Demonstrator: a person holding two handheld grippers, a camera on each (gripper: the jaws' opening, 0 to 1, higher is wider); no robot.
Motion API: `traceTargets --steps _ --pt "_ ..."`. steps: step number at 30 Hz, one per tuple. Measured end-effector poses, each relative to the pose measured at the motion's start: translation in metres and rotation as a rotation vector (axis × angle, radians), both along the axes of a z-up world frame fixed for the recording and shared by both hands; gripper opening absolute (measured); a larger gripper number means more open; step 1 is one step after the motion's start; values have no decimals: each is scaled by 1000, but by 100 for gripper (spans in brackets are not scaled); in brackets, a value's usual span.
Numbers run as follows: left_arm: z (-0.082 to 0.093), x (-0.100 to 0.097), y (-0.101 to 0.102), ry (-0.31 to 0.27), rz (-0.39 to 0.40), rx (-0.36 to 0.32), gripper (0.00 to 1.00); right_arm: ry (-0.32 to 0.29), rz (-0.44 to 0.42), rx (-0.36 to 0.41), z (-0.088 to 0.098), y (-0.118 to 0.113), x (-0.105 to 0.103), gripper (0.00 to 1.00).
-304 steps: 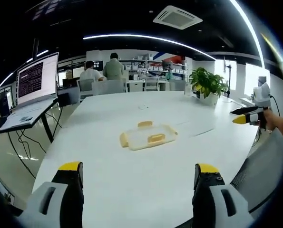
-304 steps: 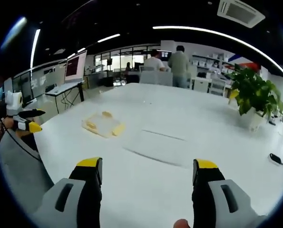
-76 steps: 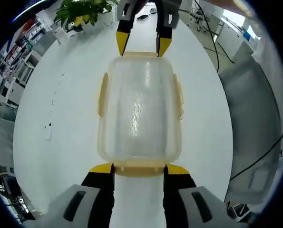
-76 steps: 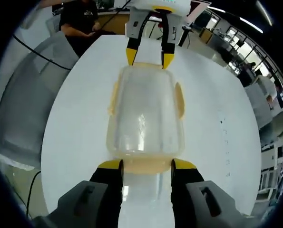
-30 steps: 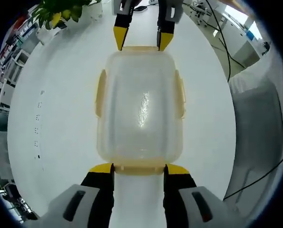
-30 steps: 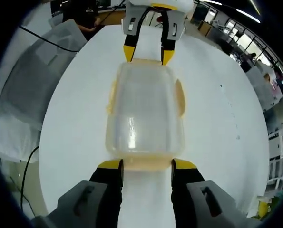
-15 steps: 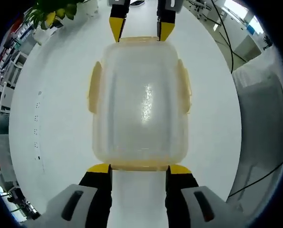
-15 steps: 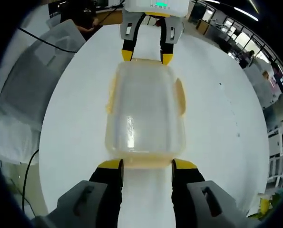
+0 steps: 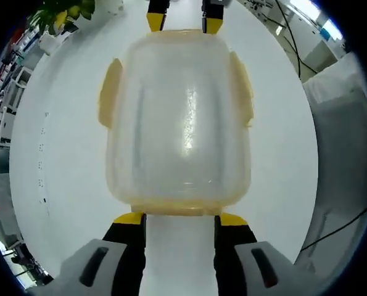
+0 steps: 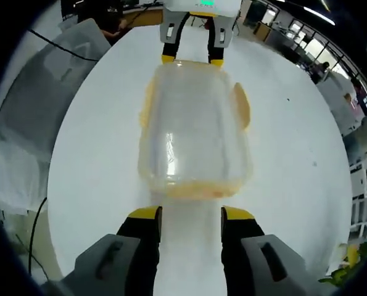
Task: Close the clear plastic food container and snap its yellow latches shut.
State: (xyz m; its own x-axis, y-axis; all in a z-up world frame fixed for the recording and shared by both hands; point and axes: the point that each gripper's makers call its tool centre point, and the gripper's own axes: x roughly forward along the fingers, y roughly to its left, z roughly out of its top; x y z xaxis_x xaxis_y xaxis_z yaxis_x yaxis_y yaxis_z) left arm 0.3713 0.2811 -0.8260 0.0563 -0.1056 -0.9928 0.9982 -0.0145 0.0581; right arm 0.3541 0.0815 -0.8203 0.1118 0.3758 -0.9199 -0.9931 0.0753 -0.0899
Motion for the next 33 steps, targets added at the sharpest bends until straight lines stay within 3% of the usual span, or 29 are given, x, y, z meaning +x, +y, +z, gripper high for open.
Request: traceTargets --steps 4,6,10,11,14,16,17,19,21,22,23,24,25,26,28,30,33 --pt "0 2 10 -3 79 -25 49 21 -39 -17 -5 -12 0 36" --pt "3 -1 14 16 131 -48 49 45 -102 -16 -4 -18 0 36" --pt "10 -6 13 47 236 -148 53 68 -210 37 3 -23 7 39" --pt "15 -9 7 83 307 -219 55 77 -256 62 7 -23 9 39" --pt "25 -10 1 131 418 -327 53 108 -336 101 13 -25 12 41" --pt "34 -6 0 151 523 -392 53 143 -440 90 16 -33 14 43" --pt "39 -5 0 180 593 -419 53 185 -522 57 16 -40 12 44" --pt "46 1 3 184 691 -453 51 225 -561 76 20 -39 10 48" --pt "51 5 12 222 872 -455 52 295 -649 103 25 -38 7 49" --pt "54 4 15 277 1005 -466 55 360 -699 145 30 -34 5 50" --pt "56 7 13 294 1032 -505 65 392 -724 189 34 -29 5 50" --pt "61 16 7 281 1099 -590 70 438 -776 252 40 -24 6 50" --pt "64 11 4 338 1148 -601 66 462 -811 294 44 -21 8 50" --pt "68 3 1 418 1188 -593 53 501 -871 363 50 -16 12 50" --pt "72 -2 -11 505 1241 -638 35 573 -955 488 60 -6 17 49" --pt "71 -1 -18 510 1279 -669 33 663 -1032 604 68 6 20 48" --pt "60 2 -19 466 1346 -645 53 821 -1100 698 74 19 12 43"
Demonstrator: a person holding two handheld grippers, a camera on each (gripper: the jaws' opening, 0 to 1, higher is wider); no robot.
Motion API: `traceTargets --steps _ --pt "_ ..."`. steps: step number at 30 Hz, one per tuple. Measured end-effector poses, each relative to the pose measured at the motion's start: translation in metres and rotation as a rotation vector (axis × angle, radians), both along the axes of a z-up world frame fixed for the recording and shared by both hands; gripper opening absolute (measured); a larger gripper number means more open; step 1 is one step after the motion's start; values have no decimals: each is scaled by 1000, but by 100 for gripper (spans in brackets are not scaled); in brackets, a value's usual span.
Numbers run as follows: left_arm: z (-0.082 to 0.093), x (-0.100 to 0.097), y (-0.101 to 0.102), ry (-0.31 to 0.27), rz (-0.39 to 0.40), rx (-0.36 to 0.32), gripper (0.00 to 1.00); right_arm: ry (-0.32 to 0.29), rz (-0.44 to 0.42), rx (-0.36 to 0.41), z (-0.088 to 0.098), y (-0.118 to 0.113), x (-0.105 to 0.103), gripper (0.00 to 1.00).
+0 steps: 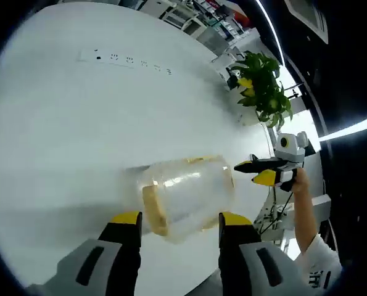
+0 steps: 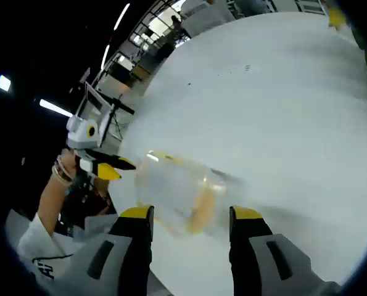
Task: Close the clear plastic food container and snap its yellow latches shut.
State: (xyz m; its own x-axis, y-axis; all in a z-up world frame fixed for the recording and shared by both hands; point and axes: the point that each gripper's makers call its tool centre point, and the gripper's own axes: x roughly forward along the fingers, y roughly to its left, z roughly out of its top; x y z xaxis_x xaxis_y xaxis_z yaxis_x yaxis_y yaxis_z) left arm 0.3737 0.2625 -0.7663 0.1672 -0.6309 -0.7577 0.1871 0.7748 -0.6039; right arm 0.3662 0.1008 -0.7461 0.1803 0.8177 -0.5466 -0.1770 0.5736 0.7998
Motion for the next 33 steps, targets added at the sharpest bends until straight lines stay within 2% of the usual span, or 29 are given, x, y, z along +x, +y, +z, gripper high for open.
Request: traceTargets --steps 1,2,3,4,6,7,9,11,13,16,20,33 --pt "-3 -4 0 23 0 13 53 0 -2 2 0 1 -1 41" --pt "-5 -6 -3 33 -13 12 48 -15 10 -20 -5 0 0 39" --pt "-5 -7 -5 28 -25 14 43 -18 16 -31 -6 1 -1 37" --pt "-7 -8 -6 31 -20 17 39 -27 40 -82 -13 -2 0 36" --pt "-8 -7 -9 36 -13 23 38 -25 88 -141 -22 -4 0 35" --pt "-9 -7 -10 37 -11 24 37 -27 104 -155 -24 -3 0 35" --pt "-9 -3 -11 21 4 28 27 -43 135 -180 -27 -1 1 32" --pt "-13 -2 -8 23 9 55 22 -40 158 -189 -30 3 0 30" --pt "-14 -1 -7 30 17 63 22 -31 174 -201 -34 5 -1 28" --pt "-16 -1 -8 29 13 83 21 -49 204 -267 -42 1 1 22" --pt "-19 -1 -2 57 7 141 14 -43 210 -265 -41 3 1 22" --pt "-19 2 0 74 -22 138 13 -46 246 -293 -41 4 1 20"
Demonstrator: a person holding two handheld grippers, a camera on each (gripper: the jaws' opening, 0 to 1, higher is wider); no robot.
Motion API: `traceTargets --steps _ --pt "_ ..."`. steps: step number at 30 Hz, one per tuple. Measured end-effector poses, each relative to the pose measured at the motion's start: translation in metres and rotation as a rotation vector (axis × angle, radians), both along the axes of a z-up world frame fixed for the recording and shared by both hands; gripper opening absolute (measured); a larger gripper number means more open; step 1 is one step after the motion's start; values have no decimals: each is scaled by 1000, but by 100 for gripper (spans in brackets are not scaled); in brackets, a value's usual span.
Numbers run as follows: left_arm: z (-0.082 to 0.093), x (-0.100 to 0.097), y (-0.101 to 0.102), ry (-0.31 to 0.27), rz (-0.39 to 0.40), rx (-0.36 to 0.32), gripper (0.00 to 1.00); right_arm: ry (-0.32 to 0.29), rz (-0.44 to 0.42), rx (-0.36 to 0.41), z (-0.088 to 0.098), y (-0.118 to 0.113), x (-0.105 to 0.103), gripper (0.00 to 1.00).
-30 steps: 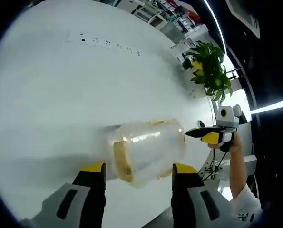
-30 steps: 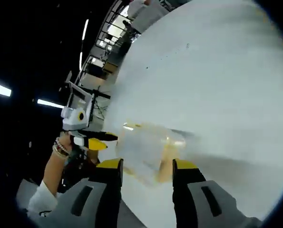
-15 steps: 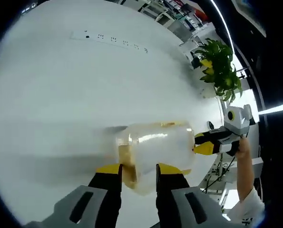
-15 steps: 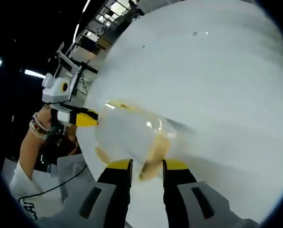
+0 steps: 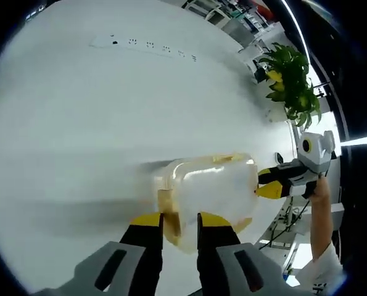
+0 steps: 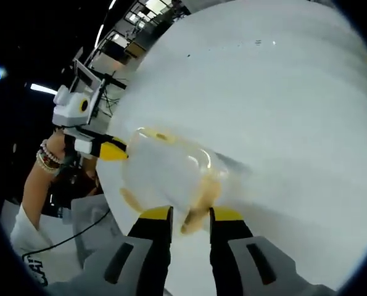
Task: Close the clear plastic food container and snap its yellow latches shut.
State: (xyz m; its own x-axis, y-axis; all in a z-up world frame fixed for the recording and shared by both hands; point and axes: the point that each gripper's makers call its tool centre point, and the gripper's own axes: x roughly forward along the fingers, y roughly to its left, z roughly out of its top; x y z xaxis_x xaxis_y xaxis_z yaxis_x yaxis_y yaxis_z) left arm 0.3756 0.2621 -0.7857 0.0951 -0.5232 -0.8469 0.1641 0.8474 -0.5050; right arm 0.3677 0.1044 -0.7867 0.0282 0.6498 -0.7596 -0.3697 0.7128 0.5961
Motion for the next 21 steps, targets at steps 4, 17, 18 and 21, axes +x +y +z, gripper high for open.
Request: traceTargets --steps 4,17,18,21 --pt "0 0 -1 -5 -8 -4 13 -3 0 -10 0 0 0 19" --pt "-1 1 -1 15 19 -14 11 -2 -4 -14 0 2 1 19" --pt "-1 1 -1 14 18 -14 11 1 -4 -15 0 2 1 19" --pt "-1 1 0 18 25 -16 10 98 -30 -17 8 5 -13 17"
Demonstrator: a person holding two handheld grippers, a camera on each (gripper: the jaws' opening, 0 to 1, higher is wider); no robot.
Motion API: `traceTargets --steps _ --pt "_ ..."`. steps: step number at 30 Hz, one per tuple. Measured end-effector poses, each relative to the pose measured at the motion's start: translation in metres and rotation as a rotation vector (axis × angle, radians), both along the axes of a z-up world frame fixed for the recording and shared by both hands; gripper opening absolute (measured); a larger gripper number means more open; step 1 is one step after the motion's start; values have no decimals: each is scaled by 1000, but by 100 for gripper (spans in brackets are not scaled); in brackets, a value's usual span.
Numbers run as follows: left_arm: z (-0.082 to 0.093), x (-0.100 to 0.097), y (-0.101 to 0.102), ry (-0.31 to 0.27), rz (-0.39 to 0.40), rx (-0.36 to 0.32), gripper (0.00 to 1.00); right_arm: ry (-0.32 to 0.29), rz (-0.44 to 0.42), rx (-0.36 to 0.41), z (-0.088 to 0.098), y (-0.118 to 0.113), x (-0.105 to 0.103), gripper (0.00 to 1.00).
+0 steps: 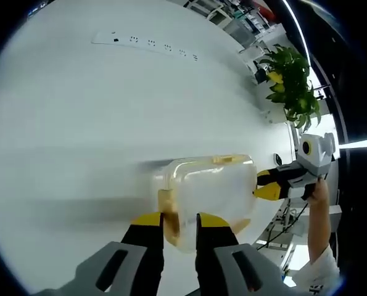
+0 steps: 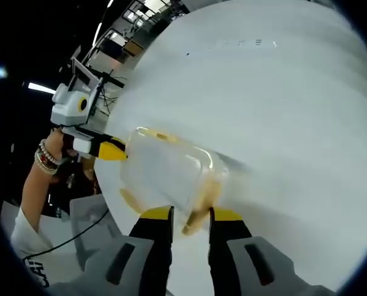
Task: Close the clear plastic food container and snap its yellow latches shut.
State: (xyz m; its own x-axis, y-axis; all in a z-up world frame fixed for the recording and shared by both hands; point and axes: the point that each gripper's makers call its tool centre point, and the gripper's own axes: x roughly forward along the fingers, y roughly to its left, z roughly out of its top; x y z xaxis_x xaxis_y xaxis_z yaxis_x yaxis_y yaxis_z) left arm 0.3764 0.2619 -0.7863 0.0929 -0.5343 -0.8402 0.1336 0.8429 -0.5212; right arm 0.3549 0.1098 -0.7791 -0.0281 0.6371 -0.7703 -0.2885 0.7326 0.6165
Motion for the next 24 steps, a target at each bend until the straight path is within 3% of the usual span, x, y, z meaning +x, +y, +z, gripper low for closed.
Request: traceTargets --steps 1,2,17,19,24 --pt "-1 0 0 4 7 -8 10 -83 32 -10 1 2 12 17" --pt "-2 0 -1 3 6 -10 10 -90 39 -12 -1 2 10 17" --pt "-4 -2 0 29 78 -82 9 -104 34 -11 -7 -1 11 17" --pt "-10 -4 -7 57 112 -132 8 -102 32 -13 -8 -1 11 17" --pt "-14 -5 -14 11 97 -130 9 -109 36 -14 -8 -1 12 18"
